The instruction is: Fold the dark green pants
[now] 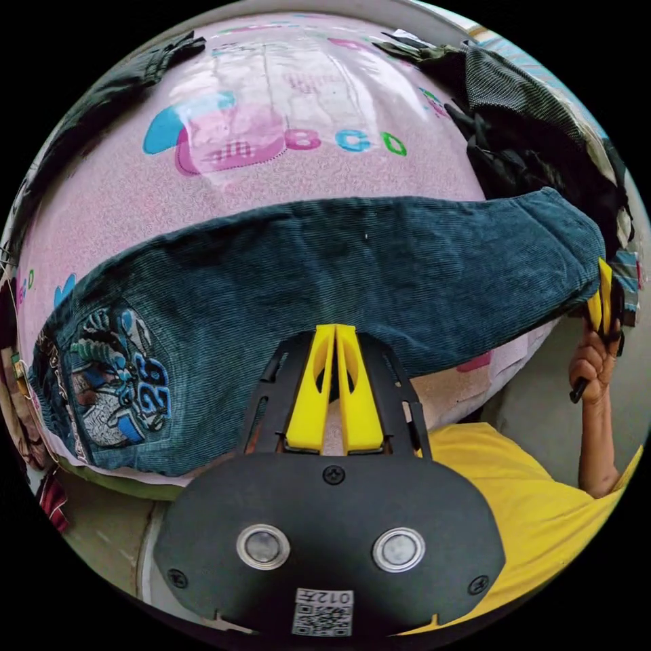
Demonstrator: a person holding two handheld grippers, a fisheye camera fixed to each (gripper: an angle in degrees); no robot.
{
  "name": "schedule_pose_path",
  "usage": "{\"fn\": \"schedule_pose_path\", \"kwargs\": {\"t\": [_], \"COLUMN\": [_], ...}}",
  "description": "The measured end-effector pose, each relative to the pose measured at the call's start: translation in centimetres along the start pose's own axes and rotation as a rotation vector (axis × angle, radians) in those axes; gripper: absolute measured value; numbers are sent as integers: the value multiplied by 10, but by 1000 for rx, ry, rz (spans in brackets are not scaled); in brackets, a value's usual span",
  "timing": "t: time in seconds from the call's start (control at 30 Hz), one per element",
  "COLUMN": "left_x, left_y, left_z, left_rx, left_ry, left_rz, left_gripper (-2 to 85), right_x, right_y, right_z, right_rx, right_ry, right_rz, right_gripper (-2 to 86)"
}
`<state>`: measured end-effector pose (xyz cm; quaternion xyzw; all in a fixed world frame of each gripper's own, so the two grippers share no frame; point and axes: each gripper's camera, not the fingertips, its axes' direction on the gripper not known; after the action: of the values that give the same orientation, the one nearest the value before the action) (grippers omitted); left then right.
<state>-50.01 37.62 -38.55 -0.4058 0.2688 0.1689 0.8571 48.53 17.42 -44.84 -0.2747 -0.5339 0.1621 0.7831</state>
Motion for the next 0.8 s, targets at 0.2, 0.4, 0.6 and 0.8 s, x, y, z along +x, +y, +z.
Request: {"fn": "schedule_pose_path", "kwargs": {"t": [0.2,0.4,0.6,0.8], "left_x": [-32,-104,-209,-298], "left_y": [39,88,189,311], "left_z": [-35,-62,-136,-164], "left_rx": [17,125,385,508], "left_ry": [34,384,458,449], "left_rz": [66,-61,-281,-543], "left_gripper": [2,2,3,3], "right_x": [-62,-149,-218,-224], "right_y": [6,11,30,107], "right_z": [64,192,373,630], "right_rx": [-14,-171,-389,-654], "right_ry": [-57,-139,-196,28], "right_rz": [-123,-280,-386,-549], "right_gripper": [16,18,22,30]}}
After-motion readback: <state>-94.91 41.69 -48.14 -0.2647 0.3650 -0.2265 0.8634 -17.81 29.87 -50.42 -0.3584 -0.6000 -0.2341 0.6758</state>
